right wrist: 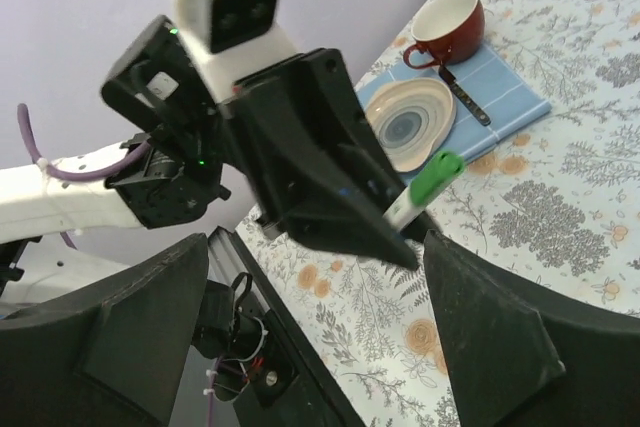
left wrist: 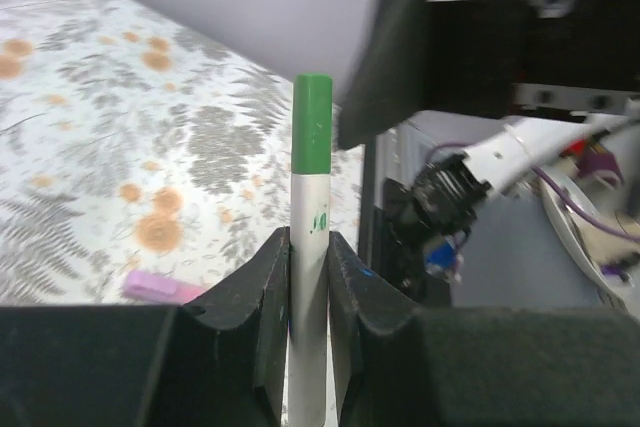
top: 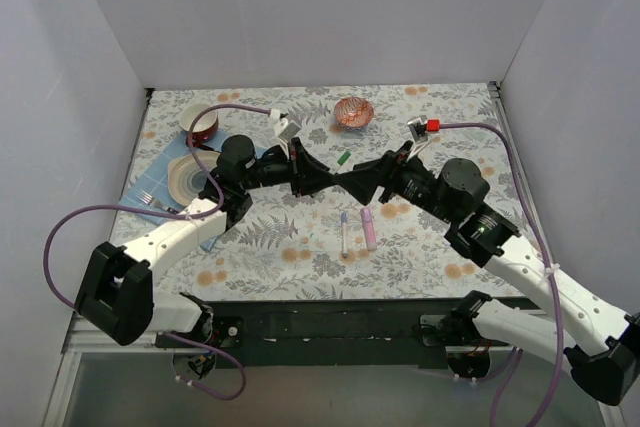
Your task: Insert the pens into the pen caps
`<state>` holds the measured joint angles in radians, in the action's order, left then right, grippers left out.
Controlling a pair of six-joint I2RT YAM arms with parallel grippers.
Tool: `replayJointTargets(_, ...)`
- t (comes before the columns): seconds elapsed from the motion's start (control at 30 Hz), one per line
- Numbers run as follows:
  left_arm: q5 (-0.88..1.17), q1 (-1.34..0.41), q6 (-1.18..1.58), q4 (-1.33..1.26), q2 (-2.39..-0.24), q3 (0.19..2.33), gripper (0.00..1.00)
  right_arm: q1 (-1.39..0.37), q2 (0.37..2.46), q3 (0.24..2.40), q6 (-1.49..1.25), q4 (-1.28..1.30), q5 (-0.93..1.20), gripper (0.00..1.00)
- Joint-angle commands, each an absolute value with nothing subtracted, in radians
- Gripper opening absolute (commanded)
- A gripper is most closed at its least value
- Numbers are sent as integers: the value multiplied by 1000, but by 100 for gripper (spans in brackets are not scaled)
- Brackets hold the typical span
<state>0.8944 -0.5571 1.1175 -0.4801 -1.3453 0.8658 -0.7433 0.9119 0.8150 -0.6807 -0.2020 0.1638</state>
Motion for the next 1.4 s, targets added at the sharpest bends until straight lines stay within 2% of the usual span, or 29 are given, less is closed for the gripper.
replayJointTargets(0.0, 603, -523, 1179, -407, -1273, 790, 0, -762, 821, 913, -608, 32, 88, 96)
replayJointTargets(0.07, 560, -523, 1228, -345, -1256, 761, 0, -761, 769, 866, -612, 41, 29, 96)
replayJointTargets(0.27, 235, -578, 1434, -210, -1270, 680, 0, -762, 681, 769, -607, 72, -34, 97)
replayJointTargets(0.33, 105, -624, 1468, -184, -1290, 667, 0, -762, 673, 750, -598, 92, -26, 97)
replayJointTargets(0.57, -159, -771, 1546, -141, -1422, 669, 0, -762, 695, 727, -592, 136, 46, 97)
replayJointTargets(0.8, -199, -819, 1600, -137, -1545, 683, 3, -762, 684, 696, -604, 123, 86, 96)
replayJointTargets(0.83, -204, -825, 1601, -132, -1552, 689, 4, -762, 681, 695, -606, 124, 87, 96)
replayJointTargets(0.87, -212, -828, 1603, -124, -1569, 692, 10, -762, 680, 693, -606, 123, 87, 96)
replayJointTargets(1.13, -225, -854, 1606, -81, -1572, 680, 25, -762, 680, 701, -575, 153, 77, 96)
replayJointTargets(1.37, -232, -859, 1569, -35, -1387, 689, 43, -762, 690, 707, -565, 178, 72, 96)
